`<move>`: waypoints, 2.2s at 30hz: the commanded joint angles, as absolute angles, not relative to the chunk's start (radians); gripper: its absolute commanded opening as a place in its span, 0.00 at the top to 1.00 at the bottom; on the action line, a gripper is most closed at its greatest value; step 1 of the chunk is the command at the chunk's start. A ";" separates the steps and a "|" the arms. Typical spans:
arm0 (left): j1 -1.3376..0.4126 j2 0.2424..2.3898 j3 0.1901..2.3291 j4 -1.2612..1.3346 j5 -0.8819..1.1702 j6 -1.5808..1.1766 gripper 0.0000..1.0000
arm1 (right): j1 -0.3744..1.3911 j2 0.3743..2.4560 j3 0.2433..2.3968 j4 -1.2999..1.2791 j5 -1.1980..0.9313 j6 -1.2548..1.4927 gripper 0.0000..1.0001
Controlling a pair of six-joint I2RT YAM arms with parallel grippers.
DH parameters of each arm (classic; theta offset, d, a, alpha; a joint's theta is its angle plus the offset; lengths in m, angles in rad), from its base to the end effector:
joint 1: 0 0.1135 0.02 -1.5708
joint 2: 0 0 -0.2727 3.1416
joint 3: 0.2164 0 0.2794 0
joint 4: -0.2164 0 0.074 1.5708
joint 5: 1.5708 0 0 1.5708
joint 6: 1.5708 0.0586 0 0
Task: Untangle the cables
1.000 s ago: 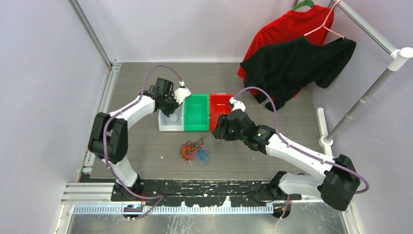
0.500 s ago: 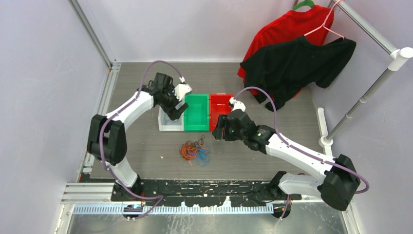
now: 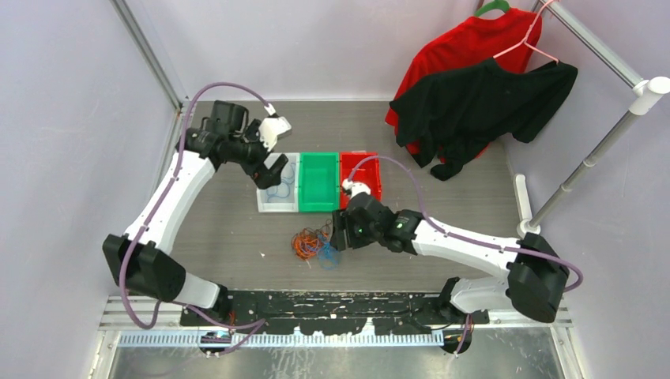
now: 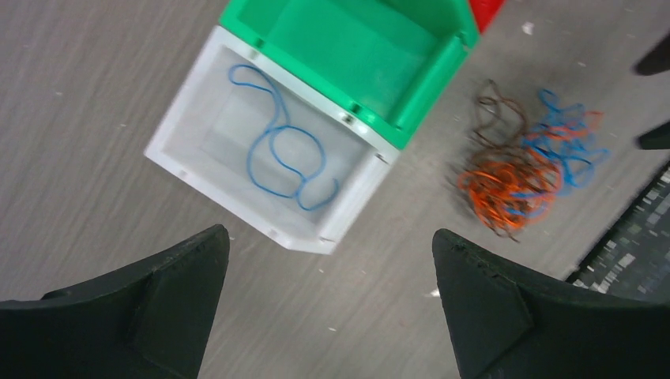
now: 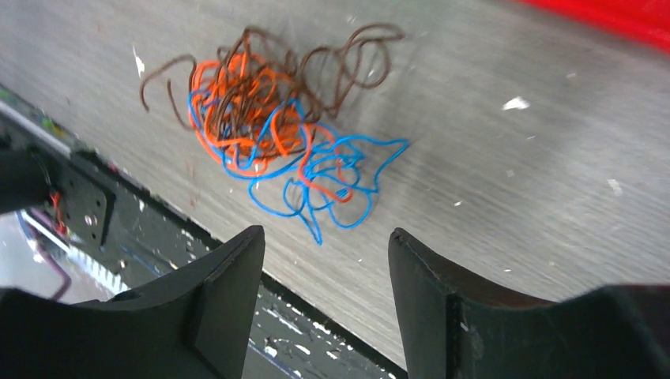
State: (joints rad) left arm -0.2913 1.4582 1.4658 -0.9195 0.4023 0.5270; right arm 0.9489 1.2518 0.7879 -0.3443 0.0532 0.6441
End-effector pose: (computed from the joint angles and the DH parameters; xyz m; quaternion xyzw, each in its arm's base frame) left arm 0.3192 -0.1197 0.3454 0.4282 0.8249 -0.1505 0.3370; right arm 0.1755 0.2395 0.2082 -0.1311 0.9186 0.2487 0.2778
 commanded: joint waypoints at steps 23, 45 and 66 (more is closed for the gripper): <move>-0.292 1.277 1.458 -1.177 0.586 0.548 0.01 | 1.073 1.511 0.755 -0.148 0.067 0.593 0.54; -0.292 1.176 1.511 -1.284 0.705 0.543 0.00 | 1.072 1.109 1.104 -0.519 0.132 0.488 0.99; -0.312 0.908 1.323 -0.965 0.913 0.438 0.20 | 1.060 1.301 1.487 -0.385 -0.157 0.459 0.99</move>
State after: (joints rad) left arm -0.3000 0.9325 1.3842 -1.1038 0.8963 0.4660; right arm 1.0637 1.3094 1.4216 -0.4946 -0.0521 0.4320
